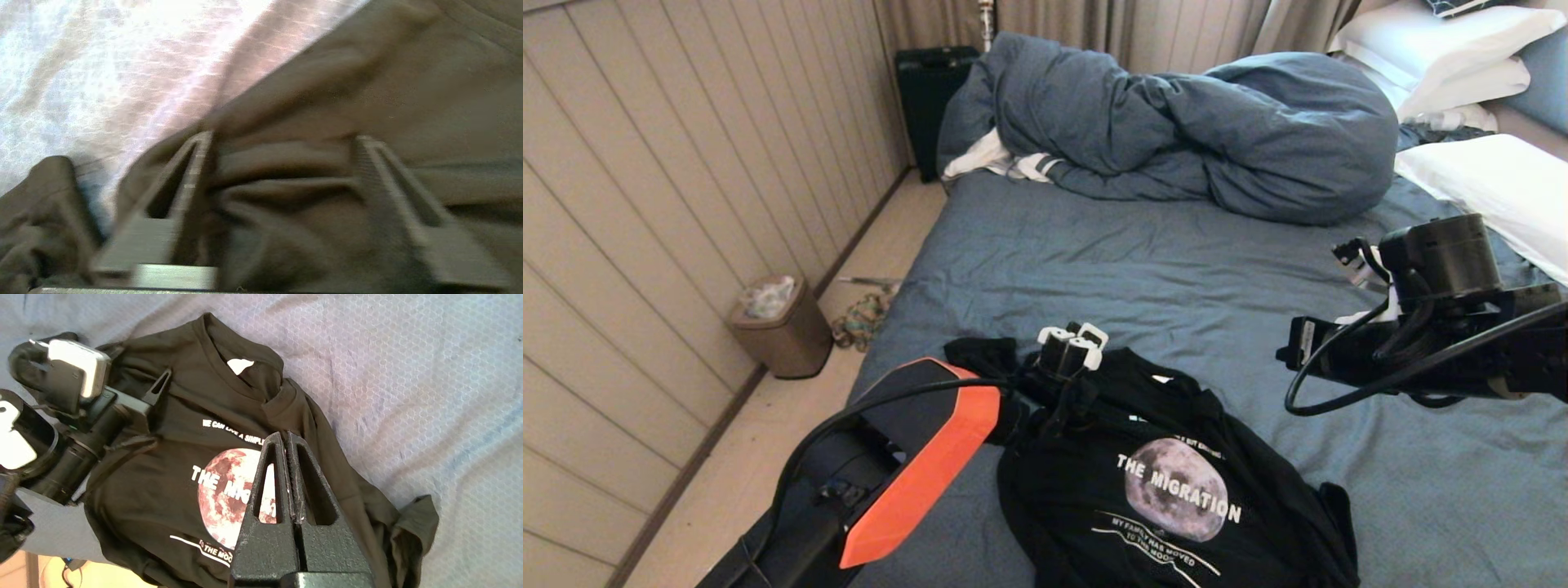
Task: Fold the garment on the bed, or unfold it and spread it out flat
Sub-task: Unford the black T-shirt
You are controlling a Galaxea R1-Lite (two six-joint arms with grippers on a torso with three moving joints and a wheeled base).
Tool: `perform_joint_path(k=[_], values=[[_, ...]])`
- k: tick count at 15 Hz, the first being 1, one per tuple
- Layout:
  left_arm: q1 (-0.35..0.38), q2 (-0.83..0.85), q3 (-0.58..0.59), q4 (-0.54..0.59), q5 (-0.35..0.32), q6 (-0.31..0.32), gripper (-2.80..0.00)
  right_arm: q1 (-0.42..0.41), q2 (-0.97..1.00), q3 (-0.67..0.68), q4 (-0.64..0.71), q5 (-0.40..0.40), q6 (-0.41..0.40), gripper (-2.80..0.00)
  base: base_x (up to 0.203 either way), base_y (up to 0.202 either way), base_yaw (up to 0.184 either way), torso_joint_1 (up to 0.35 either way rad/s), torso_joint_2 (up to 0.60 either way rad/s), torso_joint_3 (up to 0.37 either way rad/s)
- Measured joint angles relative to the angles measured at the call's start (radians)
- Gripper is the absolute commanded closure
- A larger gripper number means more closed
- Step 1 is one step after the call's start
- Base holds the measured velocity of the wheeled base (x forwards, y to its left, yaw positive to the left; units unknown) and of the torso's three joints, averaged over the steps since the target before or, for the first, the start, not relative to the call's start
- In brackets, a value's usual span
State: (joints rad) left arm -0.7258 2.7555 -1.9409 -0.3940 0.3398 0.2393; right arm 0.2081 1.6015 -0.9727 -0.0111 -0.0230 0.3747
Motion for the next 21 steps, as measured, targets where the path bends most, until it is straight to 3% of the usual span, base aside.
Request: perform_joint_path(k=[6, 9, 17, 21], values=[[0.009, -0.003, 0.001, -0.032, 0.01, 0.0, 0.0, 0.004, 0.003, 0.01, -0.006, 0.0, 0.001, 0.0, 0.0, 0.0, 0.0, 0.0, 0.0, 0.0], [0.027, -0.003, 0.001, -0.072, 0.065, 0.0, 0.0, 0.006, 0.001, 0.011, -0.015, -0.001, 0.002, 0.0, 0.0, 0.0, 0.0, 0.0, 0.0, 0.0], [0.22, -0.03, 0.002, -0.074, 0.11, -0.004, 0.0, 0.035, 0.028, 0.012, -0.09, 0.002, 0.002, 0.0, 0.0, 0.0, 0.0, 0.0, 0.0, 0.0], [0.275, -0.066, 0.002, -0.07, 0.115, -0.004, 0.0, 0.046, 0.072, -0.017, -0.092, 0.0, 0.001, 0.0, 0.0, 0.0, 0.0, 0.0, 0.0, 0.0]])
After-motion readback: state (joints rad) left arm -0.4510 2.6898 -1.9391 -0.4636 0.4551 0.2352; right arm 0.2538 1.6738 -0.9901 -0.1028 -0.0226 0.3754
